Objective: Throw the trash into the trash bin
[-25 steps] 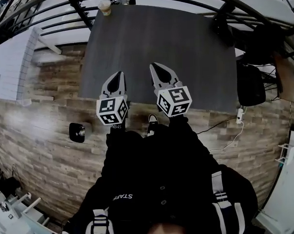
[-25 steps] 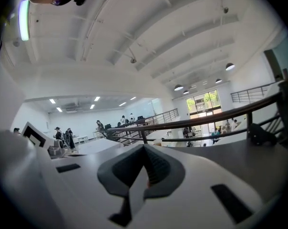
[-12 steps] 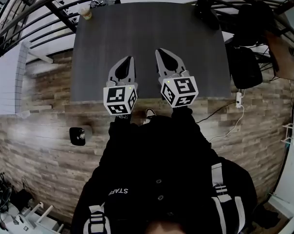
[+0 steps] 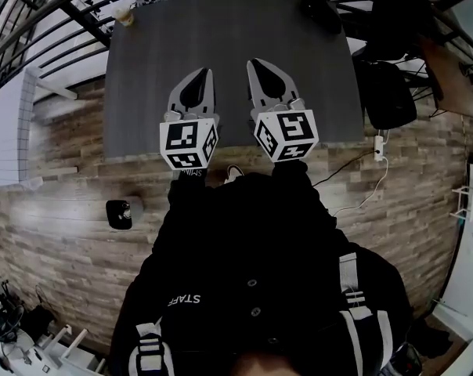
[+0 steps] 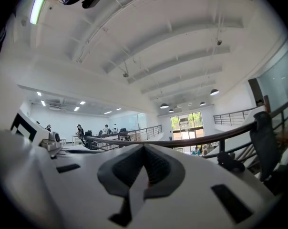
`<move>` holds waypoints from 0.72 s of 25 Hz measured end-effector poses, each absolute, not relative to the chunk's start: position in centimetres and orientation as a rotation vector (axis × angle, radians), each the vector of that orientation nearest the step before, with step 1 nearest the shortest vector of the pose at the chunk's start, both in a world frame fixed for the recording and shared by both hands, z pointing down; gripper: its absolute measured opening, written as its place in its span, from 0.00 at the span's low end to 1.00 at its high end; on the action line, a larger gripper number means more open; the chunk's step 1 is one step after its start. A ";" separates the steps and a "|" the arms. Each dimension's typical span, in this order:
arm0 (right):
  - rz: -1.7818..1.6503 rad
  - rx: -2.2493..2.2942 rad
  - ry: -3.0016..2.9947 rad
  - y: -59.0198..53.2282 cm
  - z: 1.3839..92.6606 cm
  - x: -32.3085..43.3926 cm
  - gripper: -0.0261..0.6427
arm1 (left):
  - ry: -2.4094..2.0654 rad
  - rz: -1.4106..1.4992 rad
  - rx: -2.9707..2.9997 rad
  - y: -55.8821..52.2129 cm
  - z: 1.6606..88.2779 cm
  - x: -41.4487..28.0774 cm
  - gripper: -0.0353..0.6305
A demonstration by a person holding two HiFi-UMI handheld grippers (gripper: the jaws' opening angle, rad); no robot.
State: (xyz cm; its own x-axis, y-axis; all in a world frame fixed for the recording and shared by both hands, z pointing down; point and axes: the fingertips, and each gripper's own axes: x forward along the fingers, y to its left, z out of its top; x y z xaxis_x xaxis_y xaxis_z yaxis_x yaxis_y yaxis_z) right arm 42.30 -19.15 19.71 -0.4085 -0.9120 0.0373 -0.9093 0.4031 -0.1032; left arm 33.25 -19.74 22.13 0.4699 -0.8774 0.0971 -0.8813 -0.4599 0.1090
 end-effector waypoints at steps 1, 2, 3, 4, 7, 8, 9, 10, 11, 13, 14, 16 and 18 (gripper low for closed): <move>-0.163 -1.695 2.614 -19.1 19.7 42.4 0.06 | -1.546 0.039 2.572 -19.7 22.0 33.5 0.05; -0.159 -1.695 2.619 -19.0 19.7 42.4 0.06 | -1.546 0.040 2.575 -19.7 21.8 33.6 0.05; -0.155 -1.694 2.626 -18.8 19.7 42.3 0.06 | -1.547 0.041 2.577 -19.6 21.7 33.7 0.05; -0.154 -1.692 2.632 -18.6 19.7 42.2 0.06 | -1.548 0.043 2.578 -19.4 21.6 33.8 0.05; -0.145 -1.680 2.646 -18.3 19.8 41.9 0.06 | -1.553 0.047 2.575 -19.1 21.8 33.8 0.05; -0.143 -1.676 2.648 -18.2 19.8 41.8 0.06 | -1.554 0.048 2.573 -19.0 21.8 33.7 0.05; -0.142 -1.673 2.649 -18.2 19.8 41.7 0.06 | -1.555 0.050 2.571 -18.9 21.9 33.7 0.05; -0.143 -1.670 2.650 -18.2 19.8 41.7 0.06 | -1.556 0.051 2.569 -18.8 22.0 33.7 0.05; -0.144 -1.669 2.651 -18.2 19.8 41.7 0.06 | -1.558 0.054 2.567 -18.8 22.0 33.6 0.05; -0.152 -1.668 2.652 -18.3 20.0 41.7 0.06 | -1.563 0.061 2.564 -18.7 22.1 33.5 0.05; -0.157 -1.667 2.653 -18.2 20.1 41.6 0.06 | -1.564 0.065 2.563 -18.6 22.2 33.5 0.05; -0.164 -1.659 2.659 -18.2 20.4 41.4 0.06 | -1.566 0.070 2.564 -18.5 22.2 33.4 0.05; -0.162 -1.648 2.667 -18.1 20.4 41.1 0.06 | -1.569 0.072 2.565 -18.4 22.2 33.3 0.05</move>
